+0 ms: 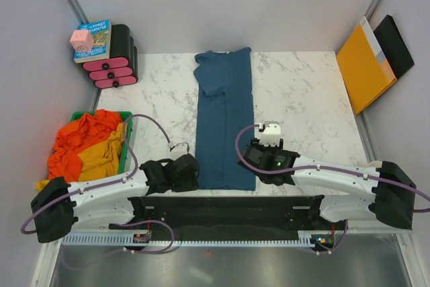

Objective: Fold and stack the t-shirts
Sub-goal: Grab the bottom of the folded rectangular tshirt with both arms

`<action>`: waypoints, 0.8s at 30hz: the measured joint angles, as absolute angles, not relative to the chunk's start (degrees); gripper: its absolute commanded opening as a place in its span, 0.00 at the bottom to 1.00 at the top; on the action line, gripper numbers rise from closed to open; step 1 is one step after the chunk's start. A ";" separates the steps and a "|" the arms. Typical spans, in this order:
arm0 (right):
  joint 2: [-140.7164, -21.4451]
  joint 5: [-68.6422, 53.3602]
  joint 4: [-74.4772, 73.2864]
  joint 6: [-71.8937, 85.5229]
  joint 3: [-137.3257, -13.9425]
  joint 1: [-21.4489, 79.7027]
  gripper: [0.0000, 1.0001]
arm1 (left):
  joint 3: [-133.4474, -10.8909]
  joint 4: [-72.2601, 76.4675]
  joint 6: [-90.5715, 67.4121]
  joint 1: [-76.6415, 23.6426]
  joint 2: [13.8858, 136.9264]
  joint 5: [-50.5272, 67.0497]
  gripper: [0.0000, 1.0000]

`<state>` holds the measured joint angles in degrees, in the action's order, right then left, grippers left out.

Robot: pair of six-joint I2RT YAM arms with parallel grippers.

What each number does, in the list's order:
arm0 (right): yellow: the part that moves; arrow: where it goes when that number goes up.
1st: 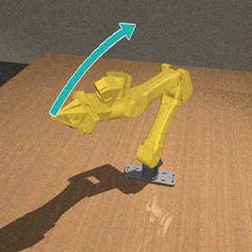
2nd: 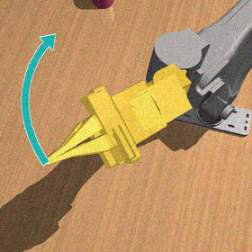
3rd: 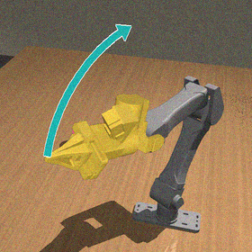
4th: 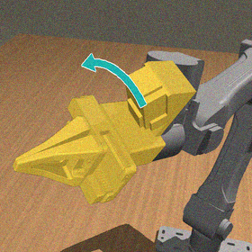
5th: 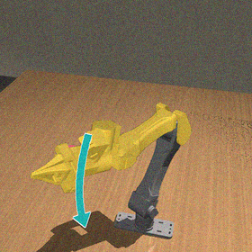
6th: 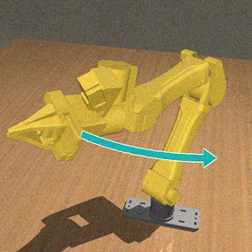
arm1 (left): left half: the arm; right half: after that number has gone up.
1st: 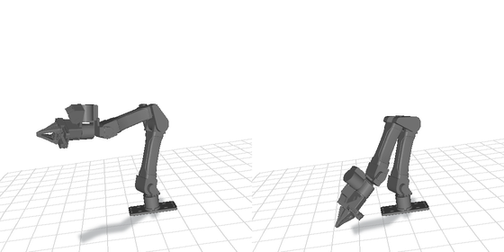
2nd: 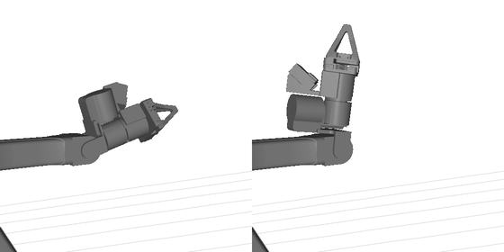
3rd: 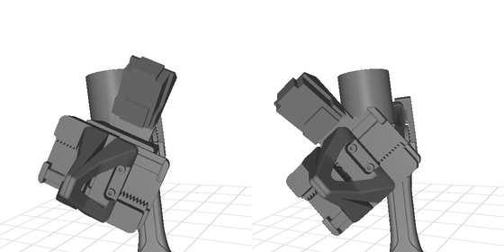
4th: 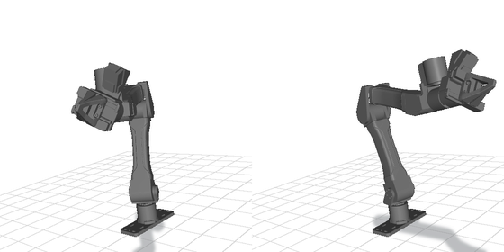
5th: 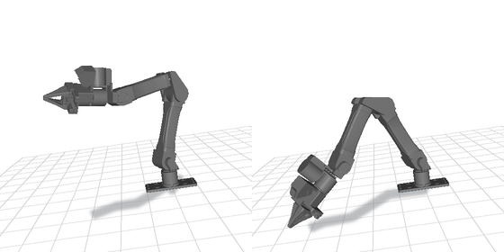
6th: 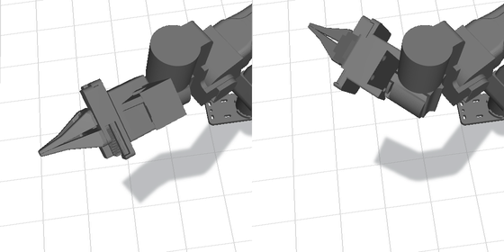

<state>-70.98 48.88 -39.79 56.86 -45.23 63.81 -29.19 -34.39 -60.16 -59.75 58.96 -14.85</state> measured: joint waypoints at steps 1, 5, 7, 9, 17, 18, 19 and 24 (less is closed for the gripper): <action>-70.98 48.86 -39.79 56.93 -45.17 63.81 0.62 | -29.02 -34.09 -60.29 -59.75 59.16 -15.07 0.54; -70.87 48.71 -39.79 57.08 -45.12 63.77 0.62 | -27.40 -31.03 -60.53 -59.33 59.90 -15.57 0.54; -70.70 48.69 -39.79 57.06 -45.12 63.77 0.62 | -27.07 -29.82 -60.51 -58.72 61.25 -15.57 0.54; -70.54 48.71 -39.79 57.06 -45.12 63.77 0.62 | -27.18 -28.29 -60.49 -58.19 62.63 -15.51 0.52; -70.46 48.34 -39.79 56.99 -45.12 63.77 0.62 | -26.92 -23.16 -60.49 -58.08 64.64 -14.92 0.32; -70.46 48.27 -39.77 56.99 -45.10 63.77 0.62 | -26.76 -22.87 -60.49 -58.08 64.64 -14.72 0.27; -70.46 48.23 -39.72 56.99 -45.06 63.77 0.62 | -26.68 -22.68 -60.53 -58.08 64.64 -14.57 0.23; -70.24 47.59 -39.57 57.08 -43.81 63.77 0.62 | -25.67 -22.48 -60.60 -57.95 63.42 -13.61 0.03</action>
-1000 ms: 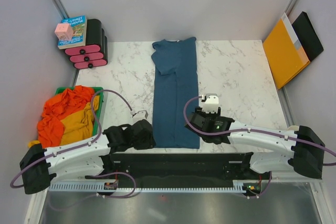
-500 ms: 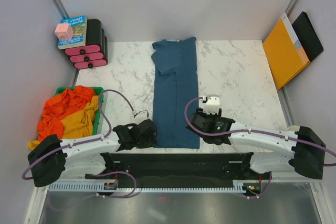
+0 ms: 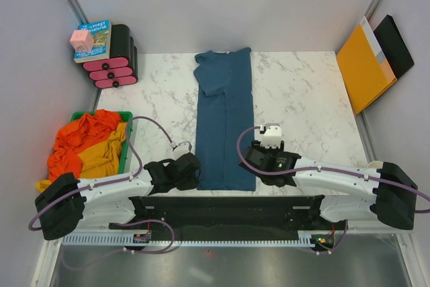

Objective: Fold and stack the t-shirts
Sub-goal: Grab the bottom of the folded rectangular tshirt with both arms

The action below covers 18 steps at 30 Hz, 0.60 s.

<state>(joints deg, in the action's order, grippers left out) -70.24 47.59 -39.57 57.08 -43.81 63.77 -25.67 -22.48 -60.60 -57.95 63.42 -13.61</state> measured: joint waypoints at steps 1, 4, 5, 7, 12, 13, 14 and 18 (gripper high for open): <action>-70.13 47.42 -39.59 57.14 -43.48 63.77 0.62 | -25.56 -22.59 -60.58 -57.95 62.78 -13.39 0.02; -69.36 46.30 -38.92 57.43 -42.09 63.77 0.62 | -25.34 -22.96 -60.62 -57.93 61.04 -13.19 0.02; -69.01 45.50 -38.28 57.54 -41.32 63.75 0.62 | -25.23 -23.11 -60.62 -57.93 60.53 -13.15 0.02; -68.73 43.46 -36.58 58.24 -39.40 63.75 0.61 | -24.73 -23.31 -60.64 -57.93 59.66 -13.13 0.02; -68.86 38.50 -33.01 61.01 -34.85 64.12 0.51 | -23.79 -24.14 -60.66 -57.93 59.02 -12.91 0.02; -69.01 37.85 -32.53 61.84 -34.22 64.60 0.50 | -23.79 -24.29 -60.64 -57.93 58.98 -12.91 0.02; -69.14 37.23 -32.18 62.37 -33.91 65.08 0.49 | -23.79 -24.32 -60.64 -57.93 58.96 -12.91 0.02; -69.23 36.32 -30.76 64.90 -33.67 67.90 0.49 | -23.79 -24.34 -60.62 -57.93 58.96 -12.91 0.02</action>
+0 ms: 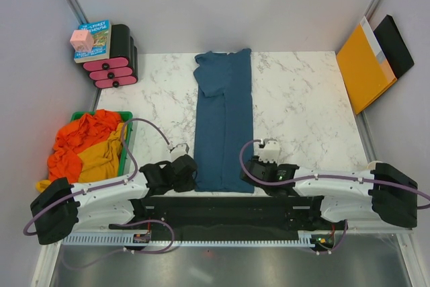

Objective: Fold and stack the t-shirts
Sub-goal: Grab the bottom of the folded rectangular tshirt with both arms

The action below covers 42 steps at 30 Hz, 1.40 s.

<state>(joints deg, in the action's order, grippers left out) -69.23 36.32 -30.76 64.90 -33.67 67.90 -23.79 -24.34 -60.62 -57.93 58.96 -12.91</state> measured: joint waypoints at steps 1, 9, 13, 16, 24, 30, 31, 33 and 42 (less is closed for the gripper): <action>-69.36 36.16 -30.48 65.47 -33.67 68.64 0.49 | -23.79 -24.34 -60.62 -57.93 59.02 -12.91 0.02; -73.95 35.68 -29.71 71.00 -33.69 75.90 0.49 | -24.40 -24.38 -60.58 -57.93 60.73 -12.91 0.02; -74.24 35.57 -29.67 72.82 -33.69 76.40 0.48 | -24.49 -24.40 -60.55 -57.93 60.84 -12.91 0.02; -74.24 35.55 -29.69 73.82 -33.63 76.40 0.39 | -24.49 -24.40 -60.55 -57.93 60.86 -12.91 0.02; -73.38 34.85 -28.69 77.28 -31.24 76.82 0.34 | -24.75 -24.40 -60.53 -57.93 61.25 -12.91 0.02; -71.70 35.35 -27.09 79.72 -29.19 77.47 0.00 | -24.82 -24.38 -60.55 -57.93 61.56 -12.93 0.02; -71.59 35.38 -26.89 80.09 -28.99 77.56 0.00 | -24.86 -24.40 -60.55 -57.93 61.56 -12.91 0.02; -71.48 35.57 -26.92 80.60 -28.93 78.00 0.00 | -24.95 -24.40 -60.55 -57.93 61.56 -12.93 0.02; -72.12 40.40 -37.87 80.68 -36.60 83.83 0.00 | -27.68 -27.97 -59.61 -59.61 56.34 -14.24 0.02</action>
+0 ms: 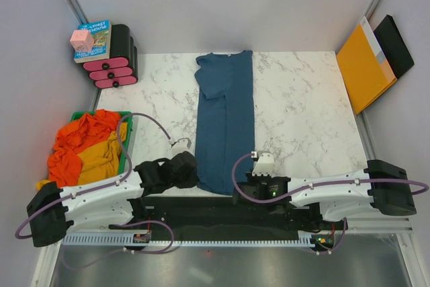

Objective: Fold and stack the t-shirts
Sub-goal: Grab the bottom of the folded rectangular tshirt with both arms, then fold the folded rectangular tshirt in 1/3 of the way

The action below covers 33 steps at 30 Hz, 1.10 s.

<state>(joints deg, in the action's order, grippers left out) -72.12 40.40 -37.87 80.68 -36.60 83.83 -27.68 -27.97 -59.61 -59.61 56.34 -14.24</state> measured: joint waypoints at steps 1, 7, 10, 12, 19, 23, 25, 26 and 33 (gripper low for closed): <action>-72.12 41.12 -38.85 80.44 -37.93 83.92 0.00 | -28.86 -28.62 -59.24 -59.83 55.44 -14.79 0.02; -72.12 46.52 -43.81 77.80 -46.48 83.96 0.00 | -36.86 -30.57 -56.86 -59.99 53.82 -17.52 0.02; -72.12 48.45 -45.52 76.34 -49.34 83.15 0.00 | -39.09 -31.03 -55.81 -59.99 54.04 -18.59 0.02; -72.10 49.47 -46.33 75.07 -50.76 81.76 0.00 | -40.07 -31.24 -55.22 -59.99 54.57 -19.59 0.02; -72.07 50.92 -45.36 65.49 -52.56 70.11 0.00 | -43.40 -31.75 -52.60 -58.96 59.53 -22.24 0.02; -72.36 50.11 -41.41 57.10 -53.01 61.58 0.00 | -45.15 -31.20 -49.95 -55.07 62.70 -22.33 0.02; -73.58 49.17 -39.24 53.63 -53.95 58.39 0.00 | -45.89 -30.63 -48.23 -52.60 64.03 -22.35 0.02; -74.63 48.66 -37.95 51.72 -54.59 56.66 0.00 | -46.39 -30.37 -47.24 -51.35 64.86 -22.33 0.02; -83.81 44.38 -29.85 42.06 -58.48 48.60 0.00 | -52.34 -26.44 -40.51 -43.59 73.17 -21.58 0.02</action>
